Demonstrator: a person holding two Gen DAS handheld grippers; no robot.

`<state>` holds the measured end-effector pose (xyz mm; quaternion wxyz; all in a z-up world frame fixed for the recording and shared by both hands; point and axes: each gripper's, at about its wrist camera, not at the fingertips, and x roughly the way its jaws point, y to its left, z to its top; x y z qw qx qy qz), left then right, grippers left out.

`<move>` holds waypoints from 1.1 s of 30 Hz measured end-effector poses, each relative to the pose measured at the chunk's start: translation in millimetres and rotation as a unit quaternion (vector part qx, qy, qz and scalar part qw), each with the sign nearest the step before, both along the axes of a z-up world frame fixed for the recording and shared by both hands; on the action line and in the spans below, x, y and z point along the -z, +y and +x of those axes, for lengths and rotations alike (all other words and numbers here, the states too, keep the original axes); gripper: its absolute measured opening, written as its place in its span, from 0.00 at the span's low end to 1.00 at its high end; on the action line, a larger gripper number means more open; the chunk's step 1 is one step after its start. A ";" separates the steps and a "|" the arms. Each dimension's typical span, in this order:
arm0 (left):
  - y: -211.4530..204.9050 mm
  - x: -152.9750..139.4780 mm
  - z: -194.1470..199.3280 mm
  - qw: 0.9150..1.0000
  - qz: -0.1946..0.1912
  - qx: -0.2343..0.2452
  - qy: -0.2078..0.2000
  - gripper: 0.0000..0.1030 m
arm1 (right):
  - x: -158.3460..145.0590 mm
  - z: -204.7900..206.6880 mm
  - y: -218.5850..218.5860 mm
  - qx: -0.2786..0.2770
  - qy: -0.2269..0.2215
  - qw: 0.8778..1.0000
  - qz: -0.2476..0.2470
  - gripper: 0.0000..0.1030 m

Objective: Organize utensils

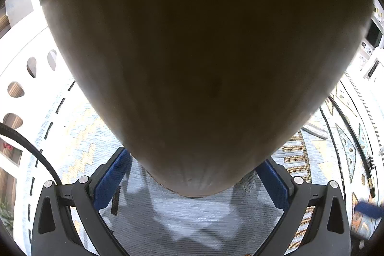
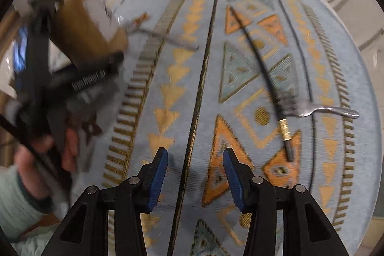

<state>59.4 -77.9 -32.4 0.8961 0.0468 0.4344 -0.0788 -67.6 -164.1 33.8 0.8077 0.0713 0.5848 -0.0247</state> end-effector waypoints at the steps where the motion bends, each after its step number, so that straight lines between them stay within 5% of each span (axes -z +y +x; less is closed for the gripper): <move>1: -0.5 -0.1 0.3 1.000 0.002 -0.001 0.000 0.99 | -0.5 3.1 1.3 -0.002 -0.017 1.000 -0.011 0.45; 4: -1.7 -0.7 -0.2 1.000 0.003 -0.003 -0.001 0.99 | 4.4 26.8 -0.6 0.009 -0.037 0.998 -0.040 0.50; 6: -1.1 -0.8 -0.4 1.000 0.003 -0.002 -0.001 0.99 | 11.0 42.4 -4.3 0.025 -0.045 0.997 -0.052 0.69; 8: -1.5 -0.7 -0.6 1.000 0.003 -0.002 -0.001 0.99 | 18.3 54.7 -9.2 0.043 -0.042 0.996 -0.065 1.00; 15: -0.3 -1.6 -0.8 1.000 0.004 -0.002 -0.001 0.99 | 25.2 37.1 -6.3 0.061 -0.122 0.989 -0.061 1.00; 33: -8.2 -1.4 -5.6 1.000 0.017 -0.004 -0.003 1.00 | 25.6 35.9 -4.9 0.062 -0.124 0.988 -0.061 1.00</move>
